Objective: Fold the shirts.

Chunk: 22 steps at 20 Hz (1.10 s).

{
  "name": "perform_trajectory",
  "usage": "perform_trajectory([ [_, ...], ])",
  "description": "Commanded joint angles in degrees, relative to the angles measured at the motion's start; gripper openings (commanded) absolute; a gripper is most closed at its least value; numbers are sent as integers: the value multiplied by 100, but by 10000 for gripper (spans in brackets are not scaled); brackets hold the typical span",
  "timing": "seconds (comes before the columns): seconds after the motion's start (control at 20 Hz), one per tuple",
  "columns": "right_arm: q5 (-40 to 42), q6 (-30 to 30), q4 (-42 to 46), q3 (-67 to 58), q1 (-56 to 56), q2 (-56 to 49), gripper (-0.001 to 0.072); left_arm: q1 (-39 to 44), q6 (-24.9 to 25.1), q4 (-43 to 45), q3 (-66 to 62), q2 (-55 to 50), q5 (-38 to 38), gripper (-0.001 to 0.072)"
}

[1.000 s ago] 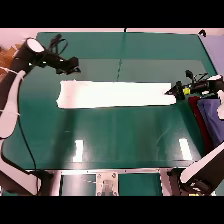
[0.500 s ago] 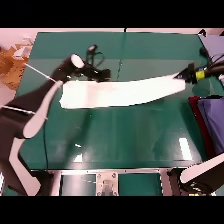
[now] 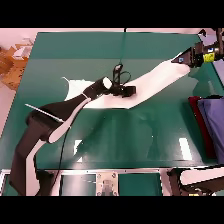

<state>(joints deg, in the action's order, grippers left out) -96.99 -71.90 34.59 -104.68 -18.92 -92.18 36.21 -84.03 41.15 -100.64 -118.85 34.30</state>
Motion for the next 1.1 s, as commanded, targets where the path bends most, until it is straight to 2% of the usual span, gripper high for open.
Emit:
perform_trajectory([
  [0.0, 9, -13, -96, -2, 87, 101, 13, 33, 11, -118, -9, -70, 7, 26],
  [0.05, 9, -37, -96, -2, 90, 101, 13, -59, 11, -116, -66, -46, 177, 26],
  [0.15, 9, -223, -98, -2, 114, 101, 13, -400, 68, -105, -369, 22, 1029, 26],
  [0.3, 149, -516, -98, -2, 326, 105, 13, -1165, 481, -68, -1071, 227, 2813, 26],
  [0.4, 404, -752, -98, -2, 706, 109, 13, -1766, 481, -66, -1628, 308, 3967, 26],
  [0.5, 876, -951, -92, -2, 1281, 109, 13, -2378, 479, -68, -1873, 450, 4771, 25],
  [0.7, 2483, -1351, 146, 13, 2745, 28, 13, -3587, 479, -35, -1847, 688, 5464, 26],
  [0.8, 3416, -1366, 164, 13, 3521, -216, 13, -4140, 452, -31, -1834, 688, 5646, 26],
  [0.95, 4918, -1362, 142, 13, 4640, -925, 14, -4837, 457, -33, -1834, 688, 5873, 26],
  [1.05, 6231, -1360, 85, 13, 5423, -1585, 19, -5174, 461, -33, -1834, 688, 5932, 26],
])
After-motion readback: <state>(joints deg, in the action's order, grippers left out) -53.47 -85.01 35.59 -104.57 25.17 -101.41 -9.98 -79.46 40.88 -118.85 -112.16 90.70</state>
